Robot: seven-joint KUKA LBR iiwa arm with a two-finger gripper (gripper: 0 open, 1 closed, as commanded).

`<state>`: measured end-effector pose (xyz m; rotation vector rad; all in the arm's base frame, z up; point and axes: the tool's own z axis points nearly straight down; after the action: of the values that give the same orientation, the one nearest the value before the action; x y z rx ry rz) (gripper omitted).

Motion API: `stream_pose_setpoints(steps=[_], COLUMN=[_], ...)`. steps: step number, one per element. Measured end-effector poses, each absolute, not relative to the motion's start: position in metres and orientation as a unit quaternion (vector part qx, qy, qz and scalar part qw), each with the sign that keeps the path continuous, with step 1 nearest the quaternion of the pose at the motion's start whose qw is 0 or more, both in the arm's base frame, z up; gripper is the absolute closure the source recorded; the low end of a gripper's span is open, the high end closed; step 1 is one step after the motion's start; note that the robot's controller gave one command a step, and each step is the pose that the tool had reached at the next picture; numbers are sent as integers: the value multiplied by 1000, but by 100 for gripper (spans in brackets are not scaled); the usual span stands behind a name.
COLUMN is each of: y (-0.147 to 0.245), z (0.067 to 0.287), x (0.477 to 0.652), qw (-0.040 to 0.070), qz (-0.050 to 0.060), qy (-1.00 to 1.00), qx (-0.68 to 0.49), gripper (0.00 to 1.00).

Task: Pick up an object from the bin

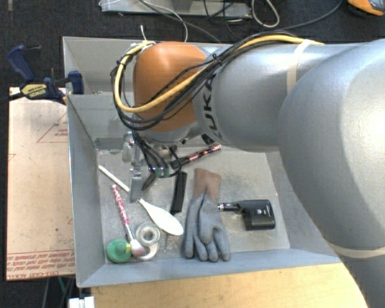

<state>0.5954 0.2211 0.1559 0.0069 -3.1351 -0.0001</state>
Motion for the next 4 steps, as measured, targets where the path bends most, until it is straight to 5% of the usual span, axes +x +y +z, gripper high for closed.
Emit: stream_pose_setpoints(steps=[1, 2, 3, 4], y=[220, 248, 251, 180], z=[161, 67, 161, 99], x=[598, 584, 593, 525], qw=[-1, 2, -8, 1], qz=[-1, -1, -4, -1], qy=[-1000, -995, -996, -994], qx=[0, -103, -84, -105], gripper=[0, 0, 0, 0])
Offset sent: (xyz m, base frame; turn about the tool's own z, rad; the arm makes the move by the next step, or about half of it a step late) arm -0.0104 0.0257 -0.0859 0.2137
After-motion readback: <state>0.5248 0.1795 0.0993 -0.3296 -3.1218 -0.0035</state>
